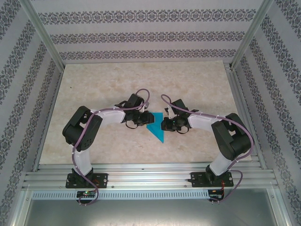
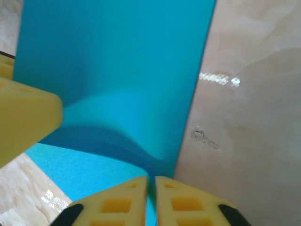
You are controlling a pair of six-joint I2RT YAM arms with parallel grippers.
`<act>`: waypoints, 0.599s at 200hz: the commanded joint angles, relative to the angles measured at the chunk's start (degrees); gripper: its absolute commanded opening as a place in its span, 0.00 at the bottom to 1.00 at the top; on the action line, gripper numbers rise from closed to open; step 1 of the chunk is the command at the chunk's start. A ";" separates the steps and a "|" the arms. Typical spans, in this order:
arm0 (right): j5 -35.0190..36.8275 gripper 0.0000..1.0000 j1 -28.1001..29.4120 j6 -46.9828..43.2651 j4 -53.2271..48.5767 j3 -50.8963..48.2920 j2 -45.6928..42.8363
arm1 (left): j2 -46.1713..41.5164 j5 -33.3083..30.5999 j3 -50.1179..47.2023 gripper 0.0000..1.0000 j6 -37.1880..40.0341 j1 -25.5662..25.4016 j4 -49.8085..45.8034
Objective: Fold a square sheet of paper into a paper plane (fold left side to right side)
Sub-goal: Fourth fold the wing at the center of the table.
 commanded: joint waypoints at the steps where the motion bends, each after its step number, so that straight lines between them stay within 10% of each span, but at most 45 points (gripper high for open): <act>1: 2.33 0.22 -0.32 -1.01 -0.69 -0.49 -5.10 | 0.92 0.25 1.34 0.16 -0.24 -0.83 0.92; 120: 34.17 0.42 22.52 -6.48 -0.60 -2.80 -8.96 | -0.28 1.11 2.81 0.11 -1.74 -0.84 -1.12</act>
